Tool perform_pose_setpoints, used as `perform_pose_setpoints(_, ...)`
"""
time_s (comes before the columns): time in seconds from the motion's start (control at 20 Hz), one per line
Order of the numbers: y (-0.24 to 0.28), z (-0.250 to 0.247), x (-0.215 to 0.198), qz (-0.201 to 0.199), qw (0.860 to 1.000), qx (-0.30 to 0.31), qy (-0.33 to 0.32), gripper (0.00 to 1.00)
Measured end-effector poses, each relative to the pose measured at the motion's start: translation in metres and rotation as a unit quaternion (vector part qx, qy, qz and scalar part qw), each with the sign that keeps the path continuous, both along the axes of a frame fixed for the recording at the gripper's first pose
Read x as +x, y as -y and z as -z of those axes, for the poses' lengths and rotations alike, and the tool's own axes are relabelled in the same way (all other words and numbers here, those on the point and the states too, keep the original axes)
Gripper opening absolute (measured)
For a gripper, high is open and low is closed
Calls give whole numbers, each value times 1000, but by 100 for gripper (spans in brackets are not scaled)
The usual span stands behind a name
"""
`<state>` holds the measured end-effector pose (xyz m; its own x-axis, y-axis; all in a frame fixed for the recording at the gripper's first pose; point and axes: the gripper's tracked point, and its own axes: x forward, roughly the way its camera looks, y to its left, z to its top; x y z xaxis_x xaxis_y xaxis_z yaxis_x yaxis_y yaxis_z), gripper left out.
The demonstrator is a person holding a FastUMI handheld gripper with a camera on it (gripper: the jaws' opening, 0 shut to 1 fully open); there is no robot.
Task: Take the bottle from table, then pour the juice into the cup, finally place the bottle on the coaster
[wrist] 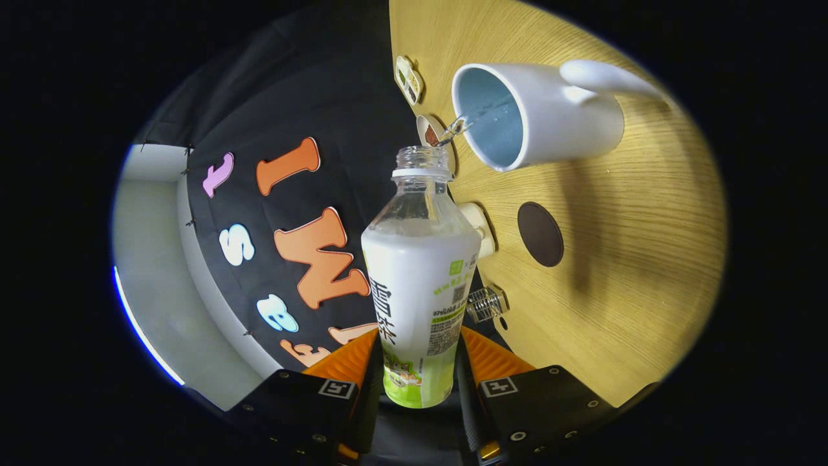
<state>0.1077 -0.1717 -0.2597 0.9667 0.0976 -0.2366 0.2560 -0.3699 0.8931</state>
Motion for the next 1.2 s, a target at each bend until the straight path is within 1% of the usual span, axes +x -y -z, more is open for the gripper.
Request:
perform_pose_setpoints(0.6,12,-22,4,21,998,63,23,56)
perform_pose_setpoints(0.8,18,-27,2,37,995,94,25,56)
perform_pose_setpoints(1.2,21,-36,4,50,988,138,38,56)
